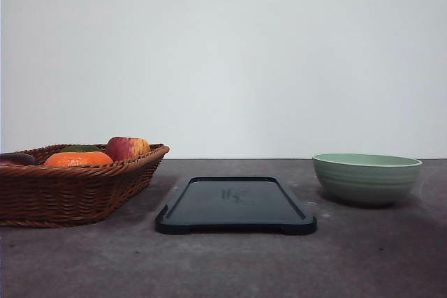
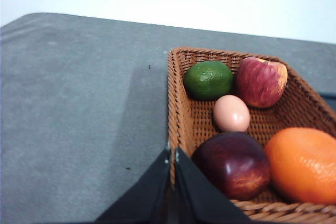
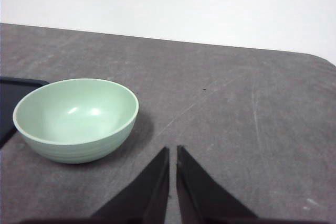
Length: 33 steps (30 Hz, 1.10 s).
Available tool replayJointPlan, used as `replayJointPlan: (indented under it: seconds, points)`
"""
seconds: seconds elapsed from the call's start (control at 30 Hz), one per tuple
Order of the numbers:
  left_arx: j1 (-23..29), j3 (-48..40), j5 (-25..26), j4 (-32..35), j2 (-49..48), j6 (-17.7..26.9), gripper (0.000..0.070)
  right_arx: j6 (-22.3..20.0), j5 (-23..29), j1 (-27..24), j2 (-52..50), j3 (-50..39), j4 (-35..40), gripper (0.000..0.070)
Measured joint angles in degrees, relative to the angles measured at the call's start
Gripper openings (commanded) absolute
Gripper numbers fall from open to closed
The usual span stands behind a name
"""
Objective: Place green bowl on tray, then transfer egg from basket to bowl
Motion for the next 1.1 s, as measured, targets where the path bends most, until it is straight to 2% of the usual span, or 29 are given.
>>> replayJointPlan:
  seconds: [0.07, 0.2, 0.27, 0.37, 0.5, 0.6, 0.83, 1.0, 1.1]
  points:
    - [0.0, 0.0, 0.0, 0.0, 0.0, -4.1, 0.0000, 2.4, 0.0, 0.0, 0.0, 0.0, 0.0, 0.0016]
    - [0.0, 0.0, 0.0, 0.4, 0.0, -14.3, 0.0000, 9.8, 0.0, 0.0, 0.0, 0.0, 0.6, 0.0016]
    - [0.0, 0.0, 0.0, 3.5, 0.1, -19.3, 0.0000, 13.3, 0.0, 0.0, 0.0, 0.0, 2.8, 0.0015]
    - [0.0, 0.0, 0.0, 10.7, 0.1, -21.9, 0.0000, 15.7, 0.0, 0.0, 0.0, 0.0, 8.5, 0.0009]
    - [0.0, 0.0, 0.0, 20.2, 0.1, -20.1, 0.0000, 16.1, 0.0, 0.0, 0.0, 0.0, 17.0, 0.0007]
    - [0.0, 0.1, 0.0, 25.2, 0.1, -16.4, 0.0000, 16.1, 0.0, 0.0, 0.1, 0.1, 17.2, 0.0007]
    - [0.0, 5.8, -0.7, 23.6, 6.3, -12.4, 0.0000, 16.1, 0.0, 0.0, 5.5, 4.6, 16.5, 0.0006]
    - [0.0, 11.6, -0.7, 20.8, 14.9, -11.7, 0.0000, 16.1, -0.4, 0.0, 12.3, 10.8, 15.8, 0.0006]
    - [0.0, 15.3, -0.4, 19.0, 20.7, -11.6, 0.0000, 16.0, -2.4, 0.0, 17.6, 14.7, 13.5, 0.0007]
